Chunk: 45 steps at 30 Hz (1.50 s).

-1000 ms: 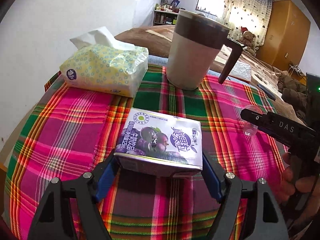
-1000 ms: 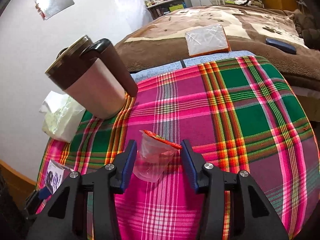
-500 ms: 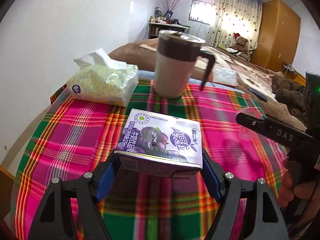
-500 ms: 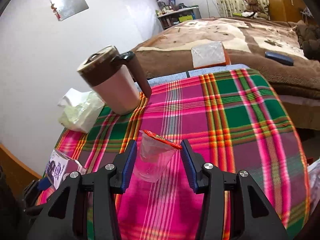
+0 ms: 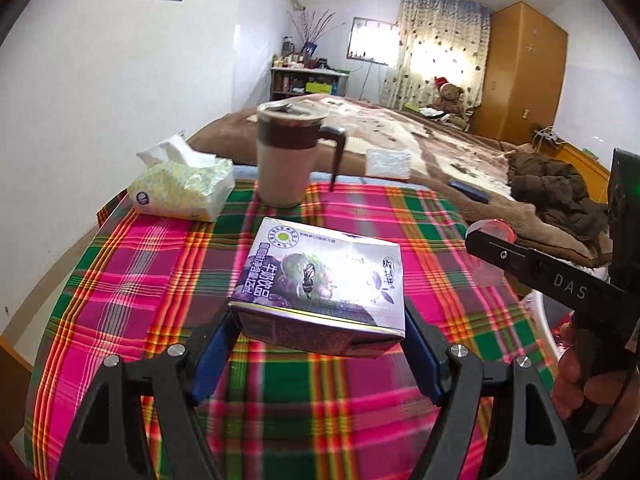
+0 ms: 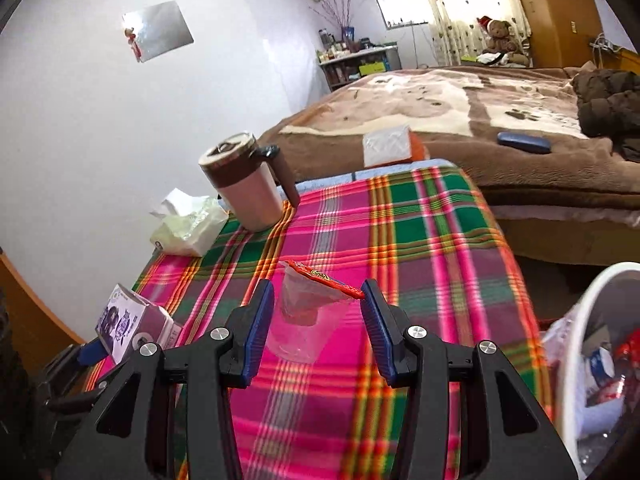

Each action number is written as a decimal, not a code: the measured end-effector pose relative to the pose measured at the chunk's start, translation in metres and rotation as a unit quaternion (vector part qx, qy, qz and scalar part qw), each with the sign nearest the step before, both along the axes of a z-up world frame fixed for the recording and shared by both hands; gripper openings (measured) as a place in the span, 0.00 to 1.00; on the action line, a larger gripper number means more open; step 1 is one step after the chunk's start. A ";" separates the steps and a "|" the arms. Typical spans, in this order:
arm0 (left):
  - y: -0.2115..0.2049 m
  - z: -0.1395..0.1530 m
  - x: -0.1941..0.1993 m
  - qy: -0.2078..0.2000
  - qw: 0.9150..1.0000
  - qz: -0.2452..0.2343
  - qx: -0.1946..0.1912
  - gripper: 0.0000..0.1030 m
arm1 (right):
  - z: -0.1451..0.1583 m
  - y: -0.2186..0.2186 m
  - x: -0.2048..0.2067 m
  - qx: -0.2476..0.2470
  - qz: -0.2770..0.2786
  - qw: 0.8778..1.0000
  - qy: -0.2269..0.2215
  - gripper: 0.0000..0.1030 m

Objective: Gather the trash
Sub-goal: 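Lift the milk carton and plastic cup and carry them over the bin, then open both grippers to drop the carton and cup into the bin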

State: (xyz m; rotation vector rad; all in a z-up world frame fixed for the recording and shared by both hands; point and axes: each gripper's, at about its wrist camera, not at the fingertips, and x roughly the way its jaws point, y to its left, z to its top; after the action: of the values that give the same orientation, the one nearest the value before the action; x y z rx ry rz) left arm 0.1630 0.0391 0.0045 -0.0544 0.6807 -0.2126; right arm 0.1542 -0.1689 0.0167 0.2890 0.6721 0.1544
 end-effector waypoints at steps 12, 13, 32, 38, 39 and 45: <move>-0.043 0.020 -0.034 -0.026 0.999 -0.046 -0.006 0.76 | 0.012 -0.042 -0.047 0.001 -0.033 0.999 -0.025 0.45; -0.048 0.021 -0.037 -0.027 0.998 -0.048 -0.005 0.76 | 0.012 -0.046 -0.052 0.001 -0.039 0.999 -0.027 0.45; -0.173 0.026 -0.059 -0.031 0.983 -0.182 -0.013 0.76 | 0.013 -0.153 -0.121 -0.034 -0.152 0.987 -0.026 0.45; -0.213 0.017 -0.061 -0.019 0.975 -0.221 -0.009 0.76 | 0.001 -0.184 -0.131 -0.047 -0.190 0.981 -0.002 0.45; -0.222 0.014 -0.061 -0.016 0.974 -0.227 -0.007 0.76 | -0.002 -0.187 -0.130 -0.053 -0.197 0.979 0.005 0.45; -0.261 -0.003 -0.059 0.010 0.966 -0.257 0.003 0.76 | -0.023 -0.206 -0.129 -0.073 -0.219 0.972 0.041 0.45</move>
State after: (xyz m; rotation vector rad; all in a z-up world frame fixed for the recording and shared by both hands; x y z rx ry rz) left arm 0.1036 -0.2216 0.0011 0.1275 0.7074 -0.7095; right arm 0.0255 -0.3753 -0.0060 0.2960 0.6817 -0.3295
